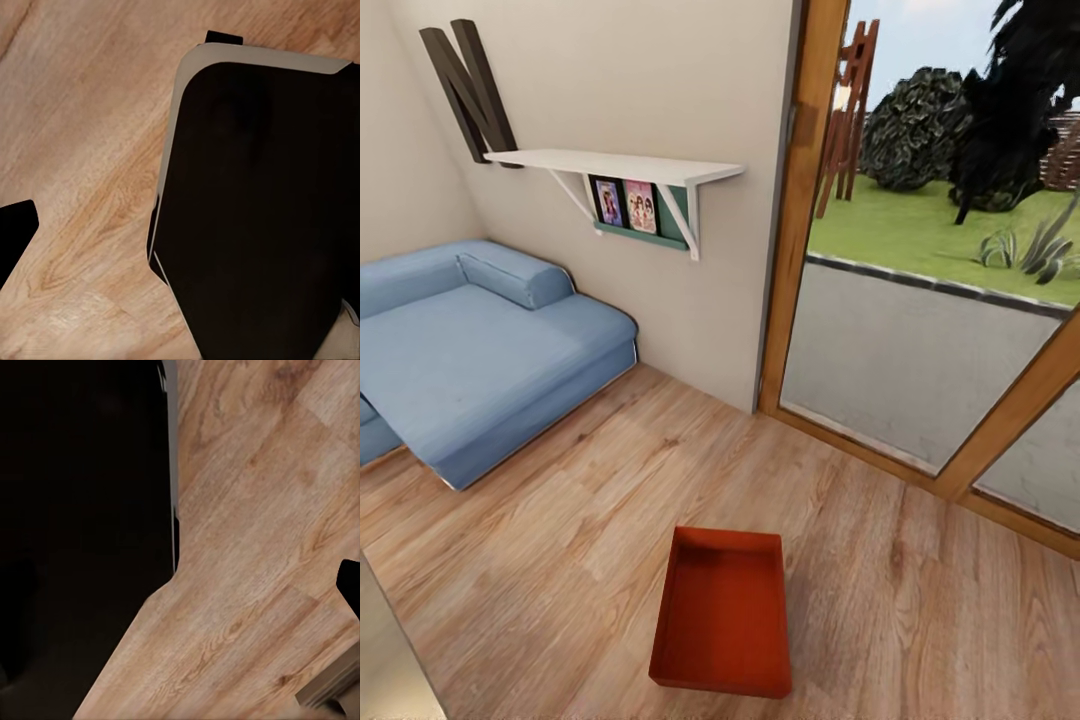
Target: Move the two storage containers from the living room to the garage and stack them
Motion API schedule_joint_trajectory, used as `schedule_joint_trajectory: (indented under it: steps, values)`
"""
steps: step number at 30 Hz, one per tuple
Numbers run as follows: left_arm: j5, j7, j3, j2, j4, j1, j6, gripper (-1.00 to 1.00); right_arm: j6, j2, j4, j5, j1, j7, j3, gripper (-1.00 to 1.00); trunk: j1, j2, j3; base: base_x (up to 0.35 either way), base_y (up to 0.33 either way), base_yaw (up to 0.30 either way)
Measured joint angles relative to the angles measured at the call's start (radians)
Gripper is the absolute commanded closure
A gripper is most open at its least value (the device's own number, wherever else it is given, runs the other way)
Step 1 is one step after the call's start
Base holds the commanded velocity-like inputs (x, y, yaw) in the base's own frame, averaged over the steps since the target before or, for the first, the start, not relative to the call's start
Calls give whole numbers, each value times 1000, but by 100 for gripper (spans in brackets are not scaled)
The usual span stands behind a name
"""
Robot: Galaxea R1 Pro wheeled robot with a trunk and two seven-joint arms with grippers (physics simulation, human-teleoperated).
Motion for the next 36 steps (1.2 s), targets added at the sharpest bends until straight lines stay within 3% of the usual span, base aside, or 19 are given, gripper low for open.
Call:
schedule_joint_trajectory:
  steps: [36]
  values:
    - [0, 1, 0, 0, 0, 0, 0, -100, 0, -1, 0, 1, 0, 0, 0, -100, 0, 0, -58, 0, 0, 0]
